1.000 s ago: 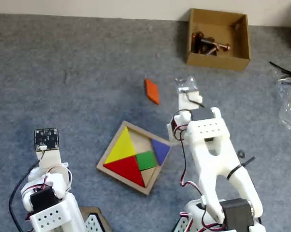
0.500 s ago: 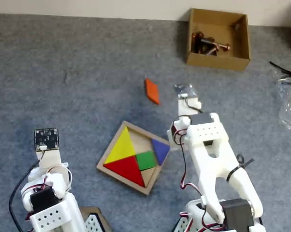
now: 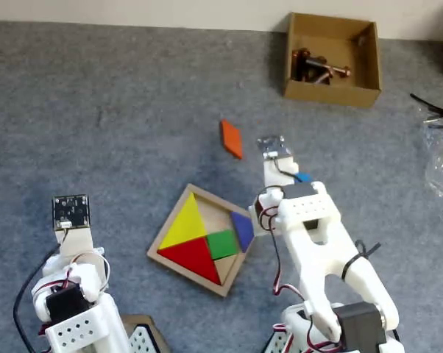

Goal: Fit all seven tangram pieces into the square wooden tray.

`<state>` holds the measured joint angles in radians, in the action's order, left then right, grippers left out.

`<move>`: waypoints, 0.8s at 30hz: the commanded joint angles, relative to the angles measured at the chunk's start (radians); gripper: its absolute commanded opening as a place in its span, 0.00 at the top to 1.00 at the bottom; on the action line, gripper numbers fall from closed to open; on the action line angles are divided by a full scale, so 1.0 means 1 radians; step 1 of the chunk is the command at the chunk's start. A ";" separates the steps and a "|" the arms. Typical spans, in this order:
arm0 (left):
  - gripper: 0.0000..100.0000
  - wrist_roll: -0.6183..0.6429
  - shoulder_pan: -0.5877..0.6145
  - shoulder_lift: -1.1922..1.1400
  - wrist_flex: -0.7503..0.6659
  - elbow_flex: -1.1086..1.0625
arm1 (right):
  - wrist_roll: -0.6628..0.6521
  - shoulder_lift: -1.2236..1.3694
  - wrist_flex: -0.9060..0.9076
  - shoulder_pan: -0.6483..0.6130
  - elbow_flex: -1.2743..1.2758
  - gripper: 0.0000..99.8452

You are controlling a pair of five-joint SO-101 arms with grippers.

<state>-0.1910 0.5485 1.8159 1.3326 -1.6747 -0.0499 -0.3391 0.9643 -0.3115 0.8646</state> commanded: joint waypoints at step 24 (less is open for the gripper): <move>0.99 0.009 -0.015 0.005 0.005 -0.021 | -0.002 -0.038 -0.090 -0.102 0.038 0.99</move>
<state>-0.1910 0.5485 1.8159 1.3326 -1.6747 -0.0483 -0.3391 0.8922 -0.4020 0.9106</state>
